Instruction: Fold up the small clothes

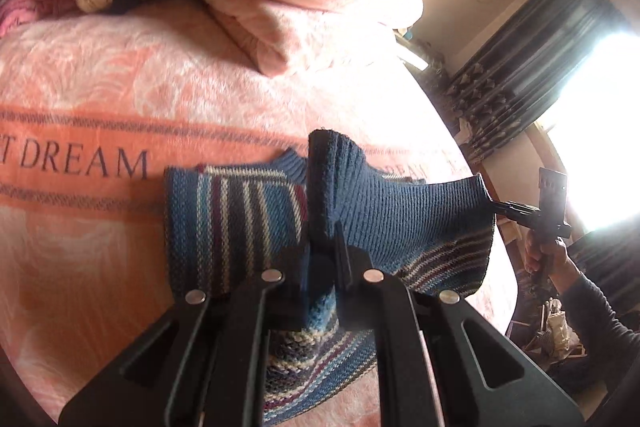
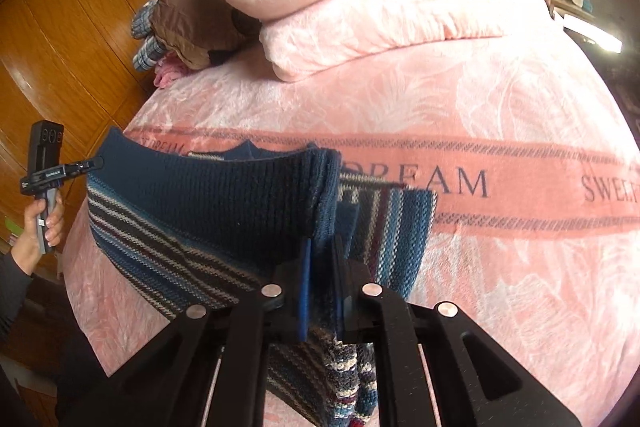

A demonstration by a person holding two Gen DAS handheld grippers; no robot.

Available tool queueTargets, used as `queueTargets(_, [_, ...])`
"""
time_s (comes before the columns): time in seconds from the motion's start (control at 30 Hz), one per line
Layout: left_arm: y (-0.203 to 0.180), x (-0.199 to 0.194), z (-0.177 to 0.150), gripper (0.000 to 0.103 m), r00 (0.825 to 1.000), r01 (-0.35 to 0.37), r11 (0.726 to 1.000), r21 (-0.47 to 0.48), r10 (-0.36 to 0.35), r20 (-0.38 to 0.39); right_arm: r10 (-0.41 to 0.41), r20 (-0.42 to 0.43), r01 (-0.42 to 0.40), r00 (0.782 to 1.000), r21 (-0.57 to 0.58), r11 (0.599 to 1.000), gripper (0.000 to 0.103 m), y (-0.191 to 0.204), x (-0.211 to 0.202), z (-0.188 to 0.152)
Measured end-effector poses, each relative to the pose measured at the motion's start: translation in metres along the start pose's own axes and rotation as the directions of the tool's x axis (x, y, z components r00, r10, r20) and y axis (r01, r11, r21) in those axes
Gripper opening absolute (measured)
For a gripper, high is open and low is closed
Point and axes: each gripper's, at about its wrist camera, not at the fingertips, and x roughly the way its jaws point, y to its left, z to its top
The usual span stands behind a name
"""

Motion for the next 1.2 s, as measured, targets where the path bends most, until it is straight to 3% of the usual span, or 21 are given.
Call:
queueTargets(0.17, [-0.002,-0.001,0.036,0.007,0.999,-0.028,1.0,0.003,0.028,0.039,-0.029,0.085,0.028,0.996,0.021,0.999,0.008,-0.004,-0.01,0.037])
queueTargets(0.37, [0.011,0.022,0.068,0.007,0.998,-0.061,0.998,-0.02,0.061,0.029,-0.065,0.09,0.059,0.994,0.068,0.996,0.008,-0.016,0.022,0.07])
queueTargets(0.63, [0.06,0.092,0.077,0.007,0.987,-0.141,0.981,-0.134,0.129,-0.092,-0.078,-0.063,0.09,0.995,0.227,0.97,0.008,-0.059,0.111,0.079])
queueTargets(0.8, [0.089,0.13,0.07,0.007,0.966,-0.215,0.957,-0.197,0.179,-0.185,-0.124,-0.16,0.164,0.979,0.267,0.95,0.008,-0.078,0.16,0.071])
queueTargets(0.93, [0.097,0.129,0.074,0.007,0.975,-0.193,0.948,-0.255,0.156,-0.158,-0.128,-0.151,0.165,0.98,0.269,0.949,0.008,-0.079,0.163,0.075])
queueTargets(1.2, [0.116,0.15,0.07,0.007,0.959,-0.24,0.931,-0.276,0.182,-0.218,-0.139,-0.179,0.186,0.974,0.284,0.941,0.008,-0.088,0.184,0.071])
